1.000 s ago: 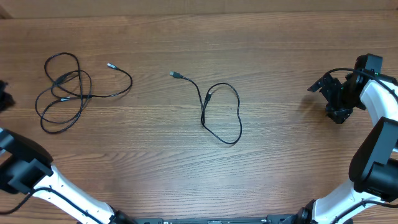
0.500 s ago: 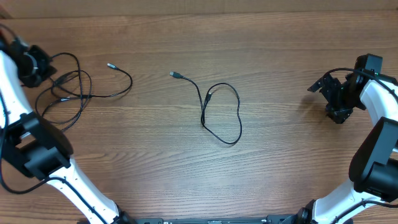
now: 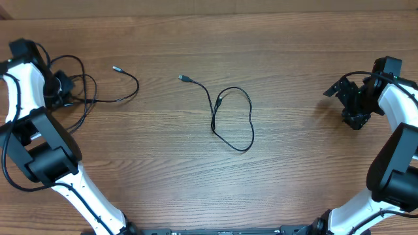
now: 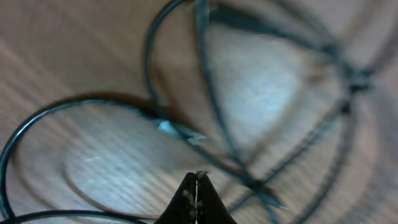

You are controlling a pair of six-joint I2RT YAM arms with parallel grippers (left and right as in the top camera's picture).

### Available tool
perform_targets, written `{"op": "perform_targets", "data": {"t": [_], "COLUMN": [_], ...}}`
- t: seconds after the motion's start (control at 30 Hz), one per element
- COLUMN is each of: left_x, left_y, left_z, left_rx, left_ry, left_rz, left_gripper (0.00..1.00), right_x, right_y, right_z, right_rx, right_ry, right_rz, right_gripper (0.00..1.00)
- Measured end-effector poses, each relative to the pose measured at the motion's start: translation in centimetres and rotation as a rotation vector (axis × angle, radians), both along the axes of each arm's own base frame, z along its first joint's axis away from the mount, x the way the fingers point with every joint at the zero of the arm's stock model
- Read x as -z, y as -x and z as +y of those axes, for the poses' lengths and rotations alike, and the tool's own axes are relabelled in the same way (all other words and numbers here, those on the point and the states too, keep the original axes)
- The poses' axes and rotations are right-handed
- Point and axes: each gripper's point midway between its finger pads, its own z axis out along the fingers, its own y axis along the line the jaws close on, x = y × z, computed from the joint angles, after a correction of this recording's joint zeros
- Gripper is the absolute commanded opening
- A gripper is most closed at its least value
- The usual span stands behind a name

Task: Untangle cables

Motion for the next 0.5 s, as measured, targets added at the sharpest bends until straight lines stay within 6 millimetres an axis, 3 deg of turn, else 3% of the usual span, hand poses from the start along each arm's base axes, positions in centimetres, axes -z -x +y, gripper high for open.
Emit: {"op": "perform_targets", "data": {"t": [0.23, 0.5], "left_x": [3.2, 3.9], "left_y": [4.1, 6.0], "left_z": [1.3, 2.6], "left_rx": [-0.072, -0.115], "left_ry": [-0.098, -0.137], "left_rz": [0.152, 0.206], "left_gripper": [0.08, 0.04], "right_x": [0.0, 0.0], "right_y": [0.0, 0.0], "right_z": [0.0, 0.0], "right_rx": [0.000, 0.000], "right_ry": [0.000, 0.000], "right_rz": [0.000, 0.000], "right_gripper": [1.00, 1.00]}}
